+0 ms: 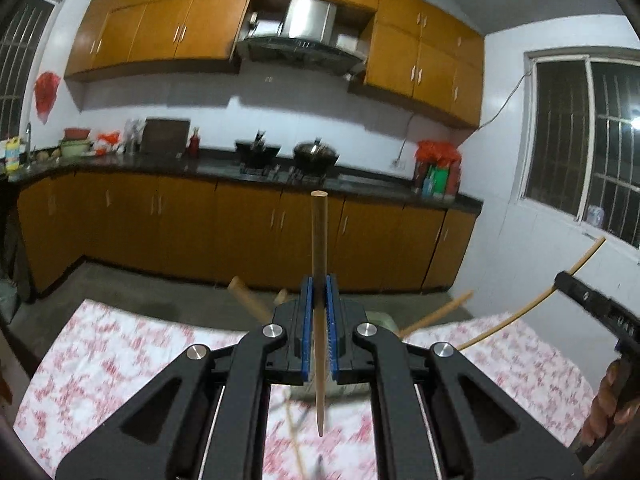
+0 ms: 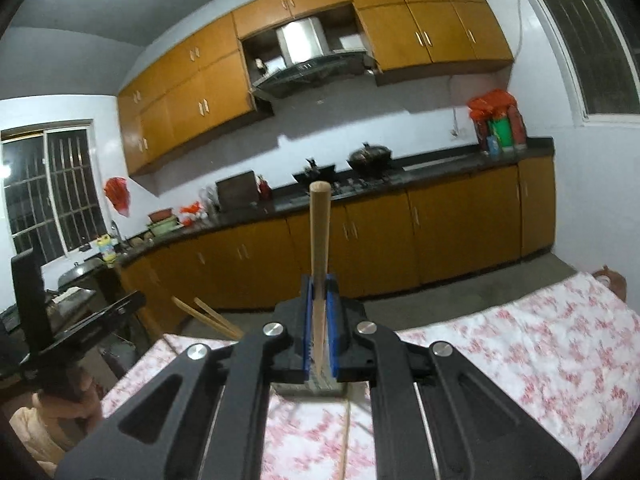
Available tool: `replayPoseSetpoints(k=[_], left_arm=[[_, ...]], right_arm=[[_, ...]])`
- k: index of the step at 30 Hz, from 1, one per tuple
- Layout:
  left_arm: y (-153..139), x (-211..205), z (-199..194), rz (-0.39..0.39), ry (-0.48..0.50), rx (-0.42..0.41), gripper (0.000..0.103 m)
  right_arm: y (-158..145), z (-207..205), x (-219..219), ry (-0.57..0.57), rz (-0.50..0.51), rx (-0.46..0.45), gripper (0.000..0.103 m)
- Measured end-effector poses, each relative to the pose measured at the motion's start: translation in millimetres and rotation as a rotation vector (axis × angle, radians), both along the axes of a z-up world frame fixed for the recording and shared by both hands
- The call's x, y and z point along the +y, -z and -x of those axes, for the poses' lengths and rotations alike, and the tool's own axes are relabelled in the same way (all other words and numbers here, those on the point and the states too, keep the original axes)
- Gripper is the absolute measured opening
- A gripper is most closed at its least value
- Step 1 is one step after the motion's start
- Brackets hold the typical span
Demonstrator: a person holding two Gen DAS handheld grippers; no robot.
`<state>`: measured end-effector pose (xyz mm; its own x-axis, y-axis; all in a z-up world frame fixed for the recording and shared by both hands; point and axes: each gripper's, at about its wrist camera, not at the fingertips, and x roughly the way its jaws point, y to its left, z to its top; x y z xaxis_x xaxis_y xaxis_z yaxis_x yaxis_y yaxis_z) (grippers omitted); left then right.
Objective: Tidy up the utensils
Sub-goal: 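Raise the chopstick upright above the holder with the right tool while the left tool raises its own, then open the right tool to drop the chopstick into the holder while the left tool opens too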
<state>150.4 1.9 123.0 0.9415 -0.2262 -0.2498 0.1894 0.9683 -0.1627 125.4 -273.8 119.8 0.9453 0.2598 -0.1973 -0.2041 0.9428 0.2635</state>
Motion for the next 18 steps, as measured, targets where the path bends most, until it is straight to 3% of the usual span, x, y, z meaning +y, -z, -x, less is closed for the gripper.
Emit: replayPoseSetpoints(k=[9, 18], left_arm=[[-37, -21, -28, 0.057, -0.063, -0.165, 0.007], [-7, -28, -56, 0.046, -0.112, -0.162, 0.007]], right_arm=[[-16, -32, 24, -0.014, 0.023, -0.062, 0.008], [13, -79, 38, -0.018, 0.063, 0.028, 0.008]])
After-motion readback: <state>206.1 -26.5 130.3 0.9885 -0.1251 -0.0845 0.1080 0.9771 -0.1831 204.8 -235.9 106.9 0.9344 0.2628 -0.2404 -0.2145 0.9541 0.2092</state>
